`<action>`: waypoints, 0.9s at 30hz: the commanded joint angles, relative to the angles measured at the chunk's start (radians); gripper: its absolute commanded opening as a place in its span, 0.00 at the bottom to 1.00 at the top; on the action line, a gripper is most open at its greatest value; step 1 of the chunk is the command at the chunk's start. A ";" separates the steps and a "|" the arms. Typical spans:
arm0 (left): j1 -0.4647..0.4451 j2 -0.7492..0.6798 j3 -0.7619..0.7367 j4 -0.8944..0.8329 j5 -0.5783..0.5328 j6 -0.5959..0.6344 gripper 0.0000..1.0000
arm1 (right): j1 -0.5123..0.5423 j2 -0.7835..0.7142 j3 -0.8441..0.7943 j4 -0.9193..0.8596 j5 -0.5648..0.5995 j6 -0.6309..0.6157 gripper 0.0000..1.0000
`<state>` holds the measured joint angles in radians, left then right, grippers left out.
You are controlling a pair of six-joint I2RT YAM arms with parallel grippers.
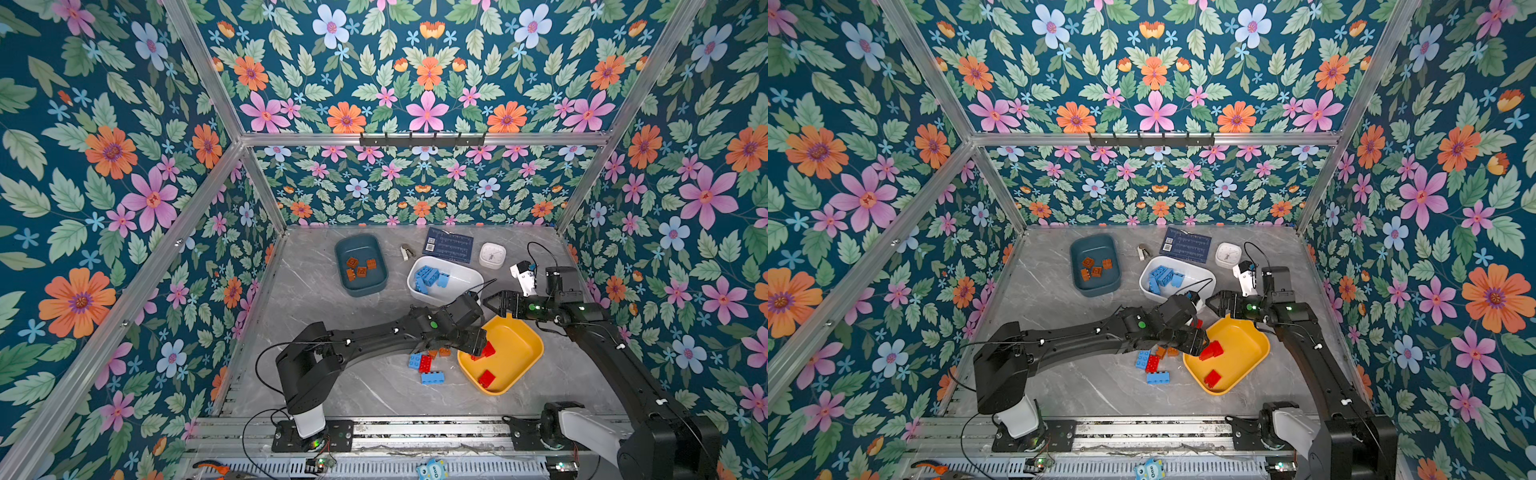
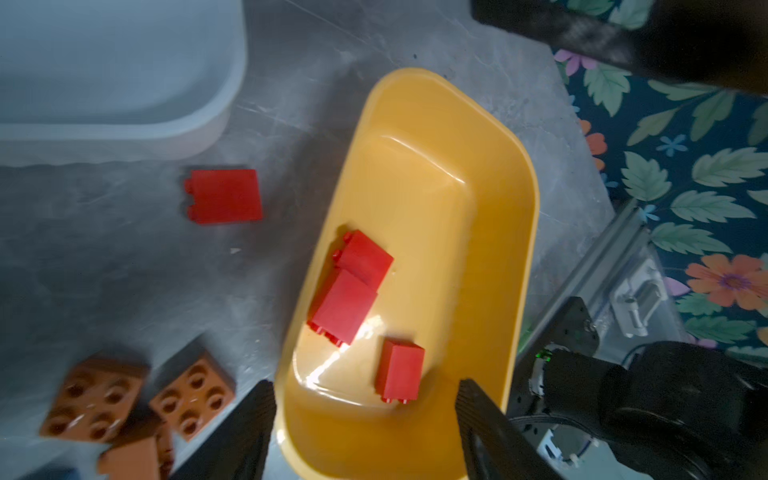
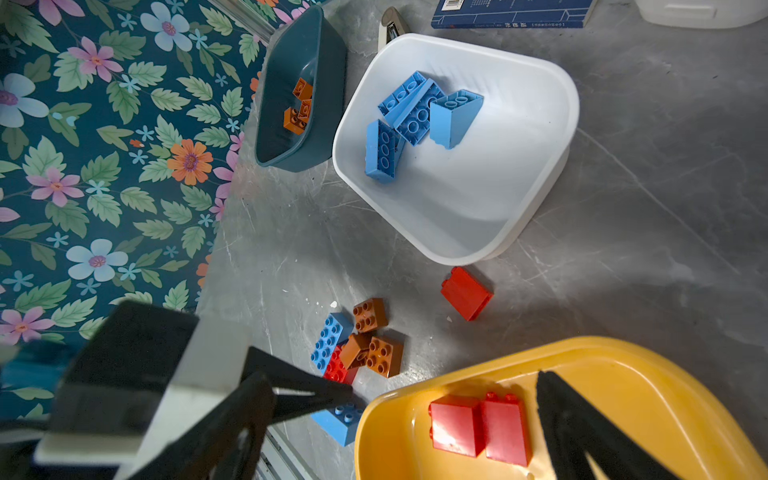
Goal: Sort the legos into containers by color
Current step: 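Move the left gripper back to the pile and grasp a blue brick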
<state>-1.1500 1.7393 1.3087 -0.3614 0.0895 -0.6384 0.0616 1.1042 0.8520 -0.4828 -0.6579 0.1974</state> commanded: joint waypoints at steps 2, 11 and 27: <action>0.021 -0.043 -0.014 -0.181 -0.135 0.055 0.72 | 0.002 0.005 0.013 -0.027 -0.037 -0.018 0.99; 0.079 -0.201 -0.212 -0.228 -0.250 -0.079 0.67 | 0.035 0.029 0.012 -0.027 -0.064 -0.015 0.99; 0.122 -0.114 -0.341 -0.063 -0.235 -0.150 0.61 | 0.104 0.072 -0.020 0.027 -0.054 0.007 0.99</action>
<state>-1.0283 1.6150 0.9707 -0.4702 -0.1543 -0.7712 0.1646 1.1778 0.8368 -0.4725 -0.7033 0.2028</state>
